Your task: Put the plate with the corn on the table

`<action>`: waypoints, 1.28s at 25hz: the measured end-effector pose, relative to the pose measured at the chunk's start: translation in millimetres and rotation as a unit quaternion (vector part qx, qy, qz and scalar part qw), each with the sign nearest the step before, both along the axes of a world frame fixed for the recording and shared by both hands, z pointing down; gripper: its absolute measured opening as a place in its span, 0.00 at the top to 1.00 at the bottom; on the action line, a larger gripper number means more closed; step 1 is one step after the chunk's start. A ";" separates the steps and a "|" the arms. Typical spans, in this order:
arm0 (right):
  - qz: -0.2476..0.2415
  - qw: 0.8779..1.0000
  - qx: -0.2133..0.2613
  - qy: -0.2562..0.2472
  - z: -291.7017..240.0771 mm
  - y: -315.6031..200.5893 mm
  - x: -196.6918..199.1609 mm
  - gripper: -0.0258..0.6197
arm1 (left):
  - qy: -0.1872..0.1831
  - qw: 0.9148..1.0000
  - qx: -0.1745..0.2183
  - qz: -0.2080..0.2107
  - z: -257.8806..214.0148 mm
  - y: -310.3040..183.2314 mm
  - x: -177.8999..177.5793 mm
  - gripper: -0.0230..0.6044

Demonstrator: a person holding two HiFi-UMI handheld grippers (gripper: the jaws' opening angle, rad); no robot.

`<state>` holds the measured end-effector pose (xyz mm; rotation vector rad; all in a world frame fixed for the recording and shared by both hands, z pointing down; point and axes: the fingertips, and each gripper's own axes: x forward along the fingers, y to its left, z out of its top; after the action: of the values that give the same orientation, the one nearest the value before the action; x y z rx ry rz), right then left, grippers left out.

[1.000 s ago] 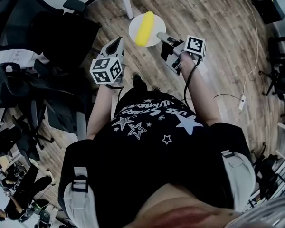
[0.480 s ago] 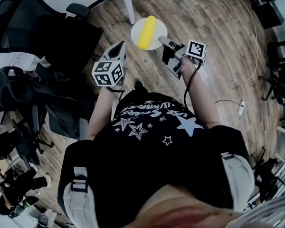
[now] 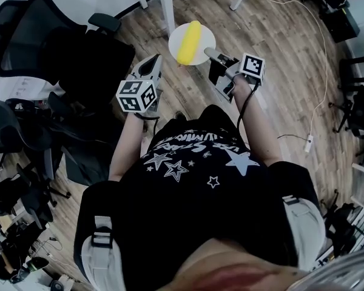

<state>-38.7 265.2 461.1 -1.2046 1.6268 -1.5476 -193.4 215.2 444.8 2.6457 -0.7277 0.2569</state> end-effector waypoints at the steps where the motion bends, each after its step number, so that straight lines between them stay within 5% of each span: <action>1: -0.001 1.000 -0.004 0.001 1.8 -4.2 -0.9 0.91 | 0.001 1.000 -0.001 -0.001 1.0 -4.4 -1.9 0.96; 15: -0.055 0.998 -0.003 -0.017 16.0 -85.0 4.0 0.91 | -0.012 0.999 -0.003 -0.037 13.0 -57.1 -3.5 0.96; 32: -0.114 0.993 0.004 -0.022 15.1 -253.0 117.0 0.91 | -0.034 0.994 -0.020 -0.104 11.7 -215.1 101.8 0.96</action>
<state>78.3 12.2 476.2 -1.0001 1.7909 -1.6906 -91.6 0.1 456.6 2.5092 -1.0019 0.3019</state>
